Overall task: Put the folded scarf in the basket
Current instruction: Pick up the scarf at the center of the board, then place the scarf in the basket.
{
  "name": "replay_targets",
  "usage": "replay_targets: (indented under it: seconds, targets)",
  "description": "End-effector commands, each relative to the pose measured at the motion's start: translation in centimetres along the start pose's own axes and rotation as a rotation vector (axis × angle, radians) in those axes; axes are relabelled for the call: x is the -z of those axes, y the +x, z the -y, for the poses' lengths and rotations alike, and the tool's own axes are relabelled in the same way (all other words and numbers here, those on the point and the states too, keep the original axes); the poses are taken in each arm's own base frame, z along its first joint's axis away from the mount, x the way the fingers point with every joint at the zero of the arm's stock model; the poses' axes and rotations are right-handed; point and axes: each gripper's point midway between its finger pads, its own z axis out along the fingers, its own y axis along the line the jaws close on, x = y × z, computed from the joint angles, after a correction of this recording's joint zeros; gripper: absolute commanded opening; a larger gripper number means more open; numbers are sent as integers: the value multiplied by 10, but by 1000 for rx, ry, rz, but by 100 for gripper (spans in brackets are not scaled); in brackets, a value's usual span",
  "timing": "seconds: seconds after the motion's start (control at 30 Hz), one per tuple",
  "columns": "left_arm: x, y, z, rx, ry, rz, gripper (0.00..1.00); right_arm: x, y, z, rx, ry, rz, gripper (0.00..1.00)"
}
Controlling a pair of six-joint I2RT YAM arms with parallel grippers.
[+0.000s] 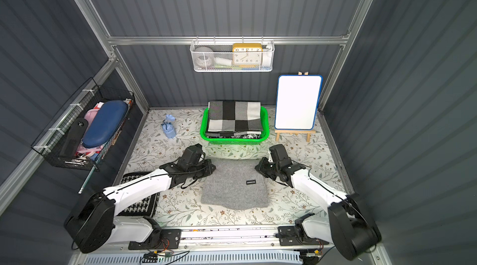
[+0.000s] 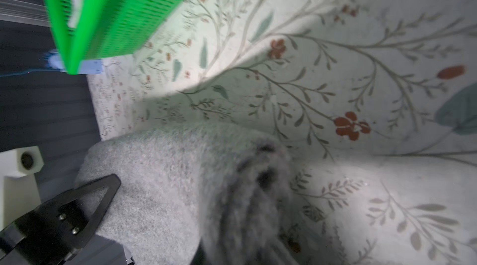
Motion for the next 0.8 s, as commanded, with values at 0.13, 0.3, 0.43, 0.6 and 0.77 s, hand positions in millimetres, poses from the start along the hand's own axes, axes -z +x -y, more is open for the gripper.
replay_targets:
  seconds: [0.13,0.3,0.43,0.6,0.77]
  targets:
    - [75,-42,55,-99,189,208,0,78,-22,-45,91,-178,289,0]
    - [89,-62,71,-140,185,252,0,98,-36,-53,126,-178,388,0]
    - [85,-85,74,-163,107,294,0,106,-57,-68,192,-130,440,0]
    - [76,-125,81,-211,9,368,0,105,-93,-83,272,-11,508,0]
    - [61,-174,78,-230,-64,428,0,94,-134,-103,330,73,553,0]
